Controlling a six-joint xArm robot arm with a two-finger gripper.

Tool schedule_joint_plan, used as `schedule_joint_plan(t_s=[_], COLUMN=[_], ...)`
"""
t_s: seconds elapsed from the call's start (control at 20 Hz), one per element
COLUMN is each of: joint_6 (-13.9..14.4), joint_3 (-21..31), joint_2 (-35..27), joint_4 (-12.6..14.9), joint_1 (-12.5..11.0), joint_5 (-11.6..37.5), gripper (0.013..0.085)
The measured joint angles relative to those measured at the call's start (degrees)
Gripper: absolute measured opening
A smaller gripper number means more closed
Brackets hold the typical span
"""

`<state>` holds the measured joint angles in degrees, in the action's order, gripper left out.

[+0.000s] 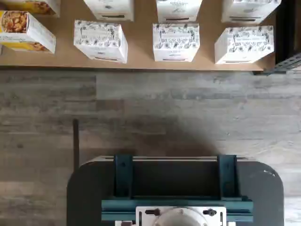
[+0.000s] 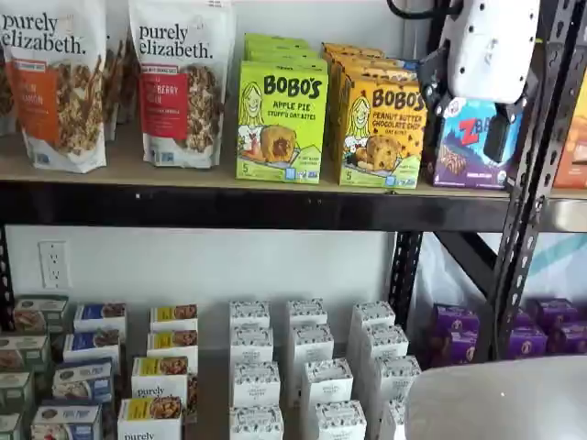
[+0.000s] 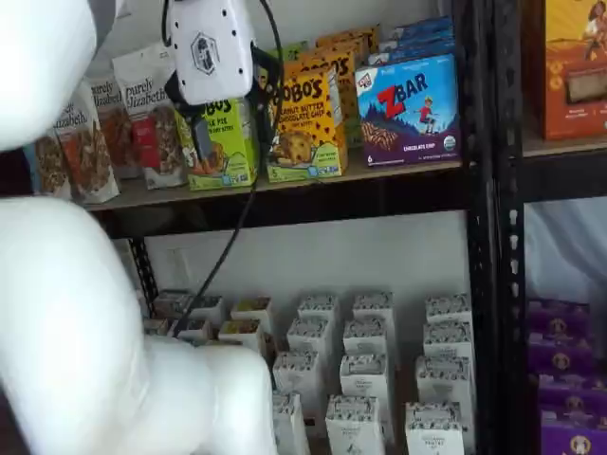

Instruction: Pick up the orange box on the top shelf, the fifth box from the left

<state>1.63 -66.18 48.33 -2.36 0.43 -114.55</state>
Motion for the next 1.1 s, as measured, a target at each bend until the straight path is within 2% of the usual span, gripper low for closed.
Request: schedule_joint_plan(t_s=[0.2,0.5,0.75,1.1], joint_6=[-0.31,-0.14,0.13,-1.23], joint_3=[1.4,1.59,2.38,1.8], joint_2=[1.55,1.01,0.07,-3.62], joint_4=[-0.28,1.86,4.16,3.7], joint_1=[-0.38,0.62,1.54,-0.29], joint_5=[2.72,3.0,6.43,13.47], gripper=[0.085,0.085,0.085,0.085])
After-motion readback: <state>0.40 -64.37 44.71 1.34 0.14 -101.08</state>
